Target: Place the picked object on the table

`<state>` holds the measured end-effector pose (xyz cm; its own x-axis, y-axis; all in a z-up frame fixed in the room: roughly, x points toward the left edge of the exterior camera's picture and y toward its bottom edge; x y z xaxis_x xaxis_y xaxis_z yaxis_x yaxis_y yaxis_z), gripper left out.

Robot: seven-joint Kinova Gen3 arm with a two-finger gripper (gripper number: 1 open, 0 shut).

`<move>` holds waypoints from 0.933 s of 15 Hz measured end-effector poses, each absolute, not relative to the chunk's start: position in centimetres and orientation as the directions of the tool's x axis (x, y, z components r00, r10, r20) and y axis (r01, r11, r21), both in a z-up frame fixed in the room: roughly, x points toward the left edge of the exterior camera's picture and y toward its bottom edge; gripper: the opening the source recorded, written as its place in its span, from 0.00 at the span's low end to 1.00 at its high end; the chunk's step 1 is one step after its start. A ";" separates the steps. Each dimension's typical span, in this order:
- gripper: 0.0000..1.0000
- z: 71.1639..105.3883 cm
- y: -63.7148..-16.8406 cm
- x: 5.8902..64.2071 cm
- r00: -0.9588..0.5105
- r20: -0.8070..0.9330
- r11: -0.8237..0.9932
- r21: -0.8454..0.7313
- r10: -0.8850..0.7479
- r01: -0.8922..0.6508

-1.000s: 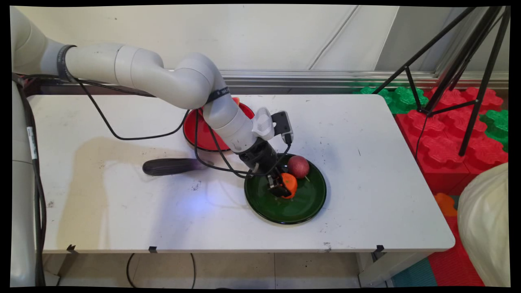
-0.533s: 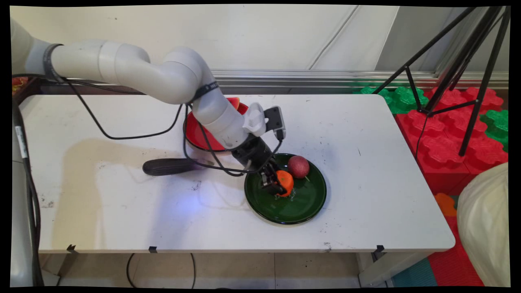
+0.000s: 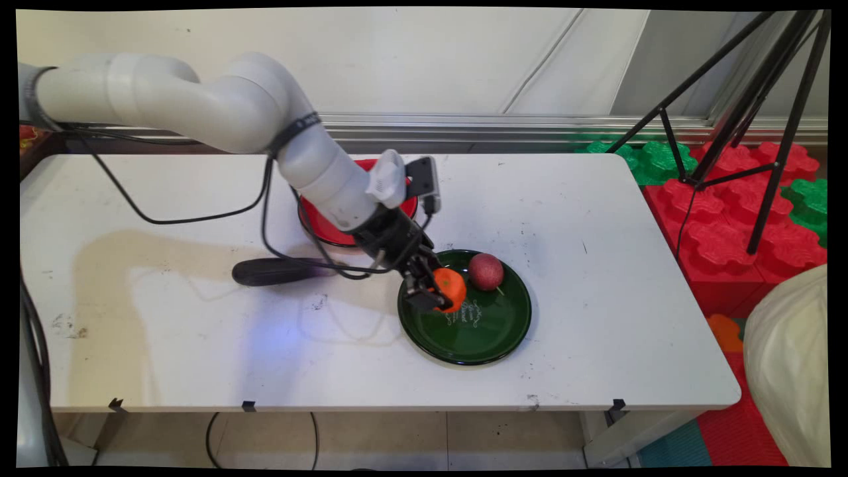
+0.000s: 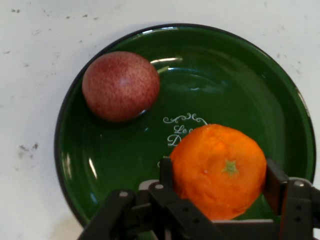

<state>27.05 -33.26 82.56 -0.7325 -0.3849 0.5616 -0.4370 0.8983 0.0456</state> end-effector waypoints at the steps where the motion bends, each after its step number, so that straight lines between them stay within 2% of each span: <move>1: 0.00 83.1 -32.9 27.6 -0.732 0.565 0.899 0.043 -0.381 -0.435; 14: 0.00 88.9 -27.4 37.1 -0.774 0.551 0.925 -0.008 -0.312 -0.379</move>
